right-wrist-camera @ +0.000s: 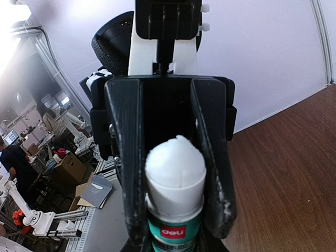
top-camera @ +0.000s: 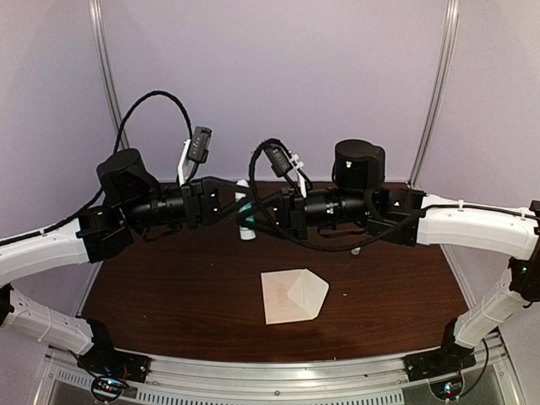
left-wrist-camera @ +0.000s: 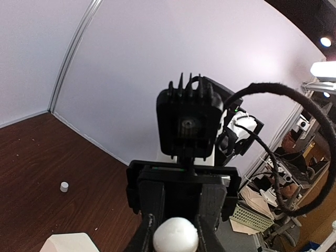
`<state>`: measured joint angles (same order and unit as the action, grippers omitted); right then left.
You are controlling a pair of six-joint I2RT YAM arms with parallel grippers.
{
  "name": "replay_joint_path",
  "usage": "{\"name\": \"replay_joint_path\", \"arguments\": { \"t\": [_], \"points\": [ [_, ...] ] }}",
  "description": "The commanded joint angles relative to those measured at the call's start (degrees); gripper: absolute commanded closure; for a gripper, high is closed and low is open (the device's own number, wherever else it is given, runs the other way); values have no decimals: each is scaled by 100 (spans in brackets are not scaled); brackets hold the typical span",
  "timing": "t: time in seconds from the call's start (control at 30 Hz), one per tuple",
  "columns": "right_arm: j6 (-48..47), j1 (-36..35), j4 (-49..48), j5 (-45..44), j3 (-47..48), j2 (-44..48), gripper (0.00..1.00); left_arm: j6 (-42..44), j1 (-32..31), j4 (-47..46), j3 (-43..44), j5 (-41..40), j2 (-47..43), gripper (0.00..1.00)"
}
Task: Place the letter into the envelope and seal it
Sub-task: Pass from the right arm to the left, then pass from the left arm to the right
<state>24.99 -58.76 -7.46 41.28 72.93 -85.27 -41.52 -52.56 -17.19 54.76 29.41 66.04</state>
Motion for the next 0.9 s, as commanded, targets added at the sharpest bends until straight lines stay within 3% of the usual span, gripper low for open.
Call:
{"name": "replay_joint_path", "arguments": {
  "t": [0.0,0.13,0.3,0.53,0.87],
  "points": [
    [-15,-15,-335,-501,-103,378,80,-25,8,-419,52,-278,-53,89],
    [477,-10,-1146,-980,-537,699,42,-2,9,-857,46,-648,-114,94],
    [1551,-26,-2722,-1380,-1096,766,23,17,0,-1517,3,-1211,-108,95],
    [2691,-39,-4211,-1631,-1391,396,19,-11,-59,-2593,27,-1349,139,93],
    [3307,-48,-4849,-1387,-1005,-151,25,10,-157,-2890,259,-1338,550,93]
  ]
}}
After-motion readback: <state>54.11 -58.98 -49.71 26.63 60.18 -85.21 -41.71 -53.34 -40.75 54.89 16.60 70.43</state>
